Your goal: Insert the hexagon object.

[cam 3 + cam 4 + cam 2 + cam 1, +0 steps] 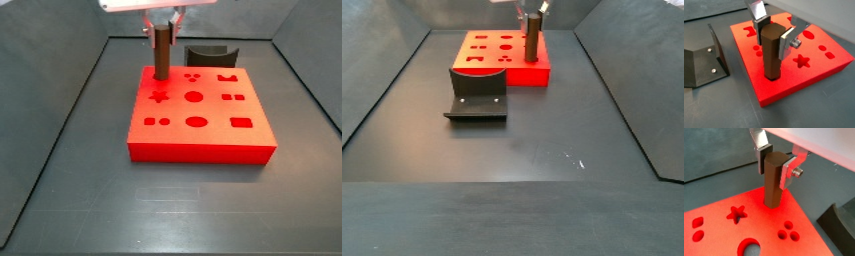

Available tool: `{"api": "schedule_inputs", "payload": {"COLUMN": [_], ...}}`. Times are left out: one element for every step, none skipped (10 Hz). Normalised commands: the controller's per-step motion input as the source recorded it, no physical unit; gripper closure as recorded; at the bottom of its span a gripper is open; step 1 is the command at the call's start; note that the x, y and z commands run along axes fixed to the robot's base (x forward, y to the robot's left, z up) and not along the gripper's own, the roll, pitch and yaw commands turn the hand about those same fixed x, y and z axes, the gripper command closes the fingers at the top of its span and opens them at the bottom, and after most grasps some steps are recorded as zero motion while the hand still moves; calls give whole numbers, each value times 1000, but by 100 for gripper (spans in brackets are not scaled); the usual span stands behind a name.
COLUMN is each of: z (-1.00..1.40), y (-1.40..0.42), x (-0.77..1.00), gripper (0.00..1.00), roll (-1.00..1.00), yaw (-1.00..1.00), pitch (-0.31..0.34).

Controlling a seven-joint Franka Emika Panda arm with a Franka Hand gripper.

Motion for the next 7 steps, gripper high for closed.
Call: {"api": "schedule_inputs", "payload": {"z": [-9,-37,-131,-169,-197,-226,-180], "y": [0,0,0,0,3,46,0], "x": [-209,0,37,126,31,0,66], "gripper": [100,100,100,100,100,100,100], "roll": [0,0,24,99,120,106,130], "yaw": [0,0,120,246,349,437,337], "pitch": [0,0,0,0,0,0,0]}}
